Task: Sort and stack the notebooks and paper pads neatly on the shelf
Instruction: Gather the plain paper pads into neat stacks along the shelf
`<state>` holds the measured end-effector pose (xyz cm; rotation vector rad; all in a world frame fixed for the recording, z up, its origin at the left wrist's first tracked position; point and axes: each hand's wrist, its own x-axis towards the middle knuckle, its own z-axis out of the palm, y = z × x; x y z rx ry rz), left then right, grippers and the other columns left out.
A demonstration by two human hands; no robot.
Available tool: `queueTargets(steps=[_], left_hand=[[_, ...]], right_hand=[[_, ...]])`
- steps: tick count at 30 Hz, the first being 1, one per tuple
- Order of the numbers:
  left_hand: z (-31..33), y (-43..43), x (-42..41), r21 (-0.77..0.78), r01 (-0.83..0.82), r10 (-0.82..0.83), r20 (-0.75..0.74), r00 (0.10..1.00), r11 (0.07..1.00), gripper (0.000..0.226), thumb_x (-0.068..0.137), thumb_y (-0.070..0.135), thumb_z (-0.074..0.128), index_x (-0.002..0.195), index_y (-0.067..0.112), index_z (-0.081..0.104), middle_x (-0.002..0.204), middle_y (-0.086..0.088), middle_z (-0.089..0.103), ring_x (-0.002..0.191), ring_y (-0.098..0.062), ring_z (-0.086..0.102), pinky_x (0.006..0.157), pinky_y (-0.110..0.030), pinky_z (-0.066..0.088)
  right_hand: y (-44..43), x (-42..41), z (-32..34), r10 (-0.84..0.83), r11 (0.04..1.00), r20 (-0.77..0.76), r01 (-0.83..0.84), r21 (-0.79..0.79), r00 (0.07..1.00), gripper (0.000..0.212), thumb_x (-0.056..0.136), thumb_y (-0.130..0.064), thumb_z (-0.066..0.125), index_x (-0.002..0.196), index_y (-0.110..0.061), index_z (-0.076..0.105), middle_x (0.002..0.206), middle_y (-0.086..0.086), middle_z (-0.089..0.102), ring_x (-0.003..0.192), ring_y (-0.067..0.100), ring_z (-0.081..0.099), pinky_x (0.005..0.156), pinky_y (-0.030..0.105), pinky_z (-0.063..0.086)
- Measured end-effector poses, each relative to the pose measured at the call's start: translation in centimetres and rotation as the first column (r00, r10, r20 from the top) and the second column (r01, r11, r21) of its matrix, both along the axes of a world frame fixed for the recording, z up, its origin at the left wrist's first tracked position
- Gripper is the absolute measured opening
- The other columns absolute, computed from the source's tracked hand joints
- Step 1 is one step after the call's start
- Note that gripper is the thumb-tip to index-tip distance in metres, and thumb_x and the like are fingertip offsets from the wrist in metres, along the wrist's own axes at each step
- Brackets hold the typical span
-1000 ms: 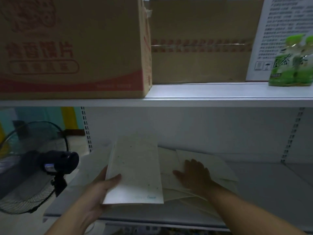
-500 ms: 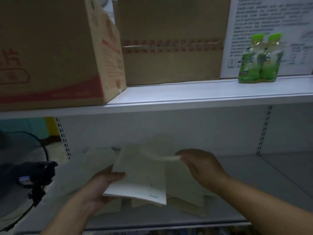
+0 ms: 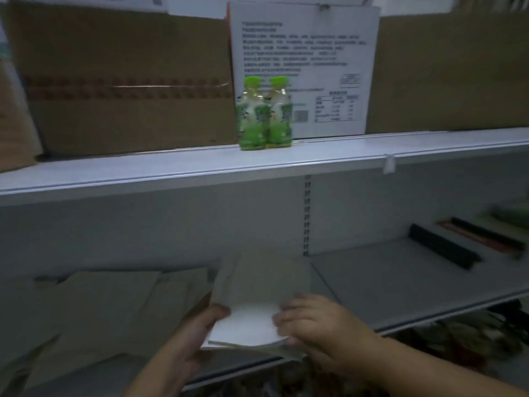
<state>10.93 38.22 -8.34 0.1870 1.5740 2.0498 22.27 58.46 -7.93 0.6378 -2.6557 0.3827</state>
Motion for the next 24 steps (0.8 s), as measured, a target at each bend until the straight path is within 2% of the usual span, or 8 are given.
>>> queueTargets(steps=[2,4,8,11,15,17,20,24], left_hand=[[-0.4,4.0,1.6,-0.006,0.003,-0.003,0.007,1.0,1.0,0.014,0.086,-0.004,0.045,0.082,0.002,0.057,0.05,-0.005,0.062,0.046,-0.014,0.062,0.059,-0.032,0.04],[-1.2,7.8,2.8,0.028,0.015,-0.015,0.003,1.0,1.0,0.013,0.087,-0.002,0.047,0.086,0.004,0.058,0.062,-0.007,0.063,0.065,-0.02,0.061,0.066,-0.034,0.043],[-2.7,15.1,5.2,0.106,0.099,-0.113,0.135,0.984,0.989,0.024,0.086,0.002,0.049,0.102,0.013,0.062,0.094,-0.012,0.067,0.09,-0.031,0.06,0.095,-0.048,0.044],[-3.3,20.6,6.5,0.12,0.093,-0.097,0.03,0.995,0.988,0.041,0.082,0.004,0.058,0.123,0.011,0.054,0.103,-0.005,0.066,0.103,-0.028,0.057,0.085,-0.033,0.042],[-4.6,25.3,5.0,0.078,0.175,-0.168,-0.09,0.982,0.981,0.054,0.076,0.005,0.073,0.123,0.011,0.048,0.113,-0.003,0.056,0.106,-0.021,0.052,0.07,-0.012,0.038],[-5.7,28.1,3.1,0.031,0.27,-0.269,-0.023,0.963,0.962,0.092,0.037,0.011,0.073,0.124,0.004,0.047,0.097,-0.007,0.061,0.085,-0.023,0.056,0.053,-0.017,0.046],[-6.5,32.3,1.6,0.043,0.382,-0.383,0.048,0.922,0.923,0.101,0.02,0.004,0.06,0.12,0.006,0.047,0.08,-0.011,0.068,0.064,-0.025,0.066,0.039,-0.019,0.047],[-7.2,37.8,0.9,-0.057,0.422,-0.425,-0.053,0.904,0.905,0.07,0.041,0.004,0.056,0.111,-0.003,0.061,0.075,-0.01,0.074,0.071,-0.026,0.068,0.061,-0.033,0.055]], right_hand=[[3.6,2.1,-1.2,-0.175,0.951,0.111,0.197,-0.24,0.978,0.053,0.091,-0.059,0.035,0.123,-0.026,0.061,0.151,-0.018,0.029,0.141,-0.006,0.01,0.117,0.023,0.011],[6.2,4.2,-1.0,-0.145,0.82,0.39,0.331,-0.467,0.909,0.045,0.091,-0.05,0.046,0.129,-0.028,0.053,0.154,-0.018,0.013,0.141,-0.005,0.004,0.119,0.025,0.009],[12.1,5.3,-1.4,-0.064,0.15,0.658,0.659,-0.737,0.75,0.047,0.095,-0.023,0.055,0.137,-0.02,0.035,0.113,-0.012,0.055,0.094,0.0,0.058,0.07,0.009,0.05],[16.1,5.3,-2.3,0.022,-0.093,0.7,0.698,-0.71,0.714,0.034,0.093,-0.014,0.057,0.125,-0.008,0.047,0.105,0.01,0.069,0.09,0.027,0.068,0.074,0.034,0.057],[20.7,4.3,-3.2,-0.238,-0.019,0.664,0.681,-0.732,0.708,0.041,0.085,-0.01,0.064,0.123,-0.014,0.052,0.11,0.001,0.066,0.101,0.02,0.063,0.094,0.04,0.05],[22.0,4.0,-3.0,-0.229,0.01,0.664,0.684,-0.729,0.711,0.036,0.074,-0.008,0.067,0.108,-0.018,0.059,0.102,-0.002,0.069,0.094,0.014,0.065,0.083,0.029,0.054],[25.5,3.1,-3.2,-0.306,0.005,0.679,0.715,-0.699,0.667,0.048,0.055,-0.012,0.051,0.102,-0.017,0.062,0.097,-0.003,0.069,0.088,0.012,0.065,0.07,0.025,0.054],[31.1,2.2,-3.4,-0.399,0.077,0.735,0.819,-0.569,0.548,0.032,0.078,-0.011,0.046,0.104,-0.026,0.056,0.105,-0.007,0.063,0.089,0.011,0.06,0.088,0.036,0.051]])
